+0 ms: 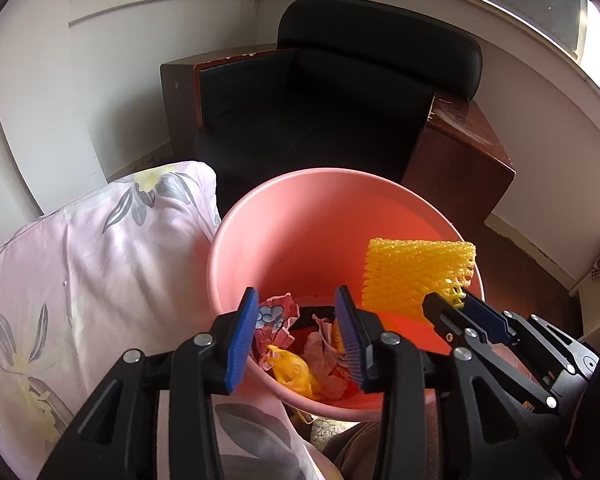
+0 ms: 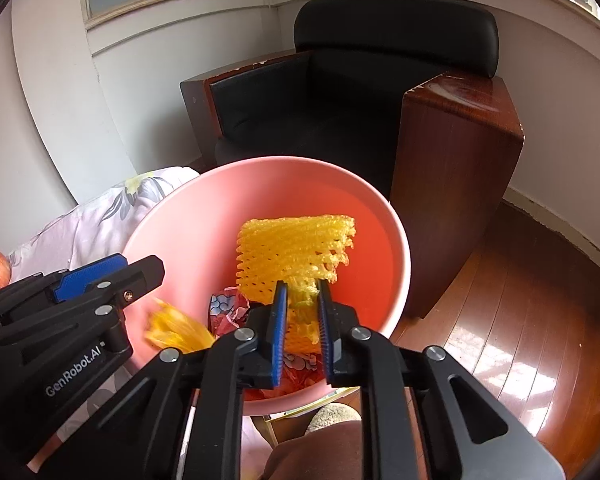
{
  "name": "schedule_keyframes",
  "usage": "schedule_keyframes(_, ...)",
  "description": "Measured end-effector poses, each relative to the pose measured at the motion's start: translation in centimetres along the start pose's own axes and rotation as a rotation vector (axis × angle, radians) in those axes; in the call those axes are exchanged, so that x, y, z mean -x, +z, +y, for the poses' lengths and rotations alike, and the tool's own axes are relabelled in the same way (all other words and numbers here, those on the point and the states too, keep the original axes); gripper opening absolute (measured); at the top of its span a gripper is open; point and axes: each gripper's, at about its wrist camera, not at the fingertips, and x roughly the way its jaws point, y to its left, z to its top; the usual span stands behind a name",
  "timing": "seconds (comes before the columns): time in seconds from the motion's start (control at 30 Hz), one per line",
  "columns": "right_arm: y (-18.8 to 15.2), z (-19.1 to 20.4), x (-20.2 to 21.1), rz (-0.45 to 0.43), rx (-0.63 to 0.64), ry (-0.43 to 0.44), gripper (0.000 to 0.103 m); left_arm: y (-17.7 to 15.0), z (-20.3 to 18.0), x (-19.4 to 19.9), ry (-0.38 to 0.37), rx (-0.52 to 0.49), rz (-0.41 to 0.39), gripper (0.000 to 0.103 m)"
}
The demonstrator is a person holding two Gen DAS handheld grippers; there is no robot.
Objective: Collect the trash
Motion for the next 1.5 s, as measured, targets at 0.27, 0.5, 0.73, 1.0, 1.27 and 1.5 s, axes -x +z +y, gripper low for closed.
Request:
schedule_keyframes(0.27, 0.0, -0.3, 0.7, -0.028, -0.014, -0.006, 0.032, 0.0, 0.2, 0.8, -0.016, -0.005, -0.027, 0.05)
schedule_keyframes(0.5, -0.2, 0.3, 1.4, -0.037, -0.011, 0.011, 0.033, -0.5, 0.7, 1.7, -0.018, -0.006, -0.048, 0.051)
schedule_keyframes(0.73, -0.6, 1.0, 2.8, -0.054, -0.006, 0.031, 0.033, -1.2, 1.1, 3.7, -0.003, -0.028, -0.092, 0.051)
schedule_keyframes(1.0, -1.3, 1.7, 4.6, -0.086, -0.016, 0.041, 0.033, -2.0, 1.1, 6.8, 0.026, -0.037, -0.153, 0.051)
schedule_keyframes(1.27, -2.1, 2.7, 5.9, -0.087, -0.014, 0.072, 0.033, -3.2, 2.0, 9.1, 0.037, 0.007, -0.172, 0.051)
schedule_keyframes(1.5, -3.0, 3.8, 6.8, -0.084, 0.006, 0.095, 0.033, -4.5, 2.7, 10.9, 0.063, 0.025, -0.19, 0.05)
